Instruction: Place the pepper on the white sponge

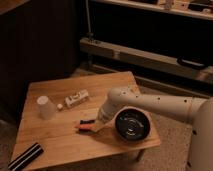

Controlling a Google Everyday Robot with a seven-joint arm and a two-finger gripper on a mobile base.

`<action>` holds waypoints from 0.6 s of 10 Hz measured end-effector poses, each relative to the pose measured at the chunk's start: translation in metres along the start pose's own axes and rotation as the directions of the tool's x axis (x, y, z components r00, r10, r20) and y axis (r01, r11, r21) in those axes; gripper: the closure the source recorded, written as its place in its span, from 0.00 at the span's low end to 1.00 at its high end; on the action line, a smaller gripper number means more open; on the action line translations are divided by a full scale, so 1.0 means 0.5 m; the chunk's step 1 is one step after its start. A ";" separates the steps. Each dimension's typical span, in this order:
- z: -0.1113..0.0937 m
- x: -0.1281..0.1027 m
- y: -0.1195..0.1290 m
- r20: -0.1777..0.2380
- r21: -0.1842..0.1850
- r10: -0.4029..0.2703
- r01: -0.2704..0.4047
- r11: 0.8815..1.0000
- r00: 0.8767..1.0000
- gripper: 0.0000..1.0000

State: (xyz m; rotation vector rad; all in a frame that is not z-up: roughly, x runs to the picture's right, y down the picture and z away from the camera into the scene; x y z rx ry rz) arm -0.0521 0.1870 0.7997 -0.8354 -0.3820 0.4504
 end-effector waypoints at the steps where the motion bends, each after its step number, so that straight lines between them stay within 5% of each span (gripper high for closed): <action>1: 0.003 -0.002 -0.003 0.006 0.000 -0.001 0.001 1.000 1.000 1.00; 6: 0.002 -0.010 -0.013 0.023 0.009 -0.010 0.010 1.000 1.000 1.00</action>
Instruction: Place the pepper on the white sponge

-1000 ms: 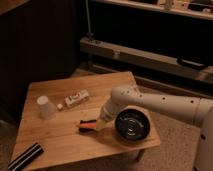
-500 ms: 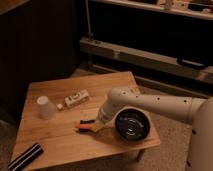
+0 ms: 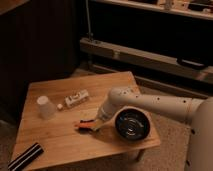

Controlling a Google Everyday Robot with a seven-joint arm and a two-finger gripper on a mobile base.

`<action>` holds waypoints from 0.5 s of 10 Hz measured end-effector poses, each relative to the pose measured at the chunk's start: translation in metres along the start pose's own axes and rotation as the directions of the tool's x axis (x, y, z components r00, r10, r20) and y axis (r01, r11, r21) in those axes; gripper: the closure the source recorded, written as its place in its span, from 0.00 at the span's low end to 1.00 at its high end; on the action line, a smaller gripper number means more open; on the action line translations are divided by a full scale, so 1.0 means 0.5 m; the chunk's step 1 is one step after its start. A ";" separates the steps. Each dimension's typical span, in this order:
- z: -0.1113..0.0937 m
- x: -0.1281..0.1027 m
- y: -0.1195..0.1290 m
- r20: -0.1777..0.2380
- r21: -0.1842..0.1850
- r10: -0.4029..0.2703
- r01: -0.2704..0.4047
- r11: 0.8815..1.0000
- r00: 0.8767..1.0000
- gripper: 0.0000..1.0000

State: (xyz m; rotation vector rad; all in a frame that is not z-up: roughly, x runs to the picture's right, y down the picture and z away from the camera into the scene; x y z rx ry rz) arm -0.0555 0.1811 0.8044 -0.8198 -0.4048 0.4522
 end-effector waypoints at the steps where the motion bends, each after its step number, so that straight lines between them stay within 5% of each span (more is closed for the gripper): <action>1: -0.001 0.002 -0.001 -0.006 0.006 -0.003 0.003 1.000 1.000 0.98; 5: -0.003 0.007 -0.004 -0.016 0.026 0.007 -0.007 1.000 1.000 0.60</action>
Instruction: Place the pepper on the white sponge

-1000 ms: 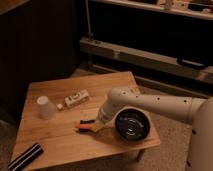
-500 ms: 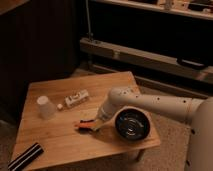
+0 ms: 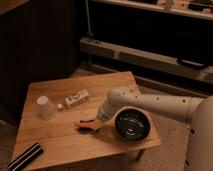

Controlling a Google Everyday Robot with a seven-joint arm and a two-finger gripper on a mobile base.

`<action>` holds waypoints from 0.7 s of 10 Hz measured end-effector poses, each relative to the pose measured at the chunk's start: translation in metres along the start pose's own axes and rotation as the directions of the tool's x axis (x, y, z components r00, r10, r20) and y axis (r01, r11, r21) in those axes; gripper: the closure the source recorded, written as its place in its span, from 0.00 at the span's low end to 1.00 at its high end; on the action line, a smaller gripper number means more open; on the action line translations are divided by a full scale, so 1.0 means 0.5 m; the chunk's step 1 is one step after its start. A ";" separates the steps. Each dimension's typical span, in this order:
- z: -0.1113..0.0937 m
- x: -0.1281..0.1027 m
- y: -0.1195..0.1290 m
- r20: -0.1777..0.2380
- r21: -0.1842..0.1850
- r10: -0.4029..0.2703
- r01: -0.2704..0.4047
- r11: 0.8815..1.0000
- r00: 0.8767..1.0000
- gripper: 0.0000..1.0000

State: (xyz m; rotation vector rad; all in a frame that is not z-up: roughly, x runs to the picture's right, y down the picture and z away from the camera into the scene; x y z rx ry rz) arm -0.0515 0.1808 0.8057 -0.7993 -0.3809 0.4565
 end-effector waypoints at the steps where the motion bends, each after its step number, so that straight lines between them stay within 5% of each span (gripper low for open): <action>1: 0.001 0.000 0.001 0.001 0.000 0.000 0.000 1.000 1.000 0.48; 3: 0.002 0.000 0.002 0.002 0.000 0.000 0.000 1.000 1.000 0.34; 7: -0.001 0.004 0.003 -0.002 0.001 0.004 -0.004 1.000 1.000 0.33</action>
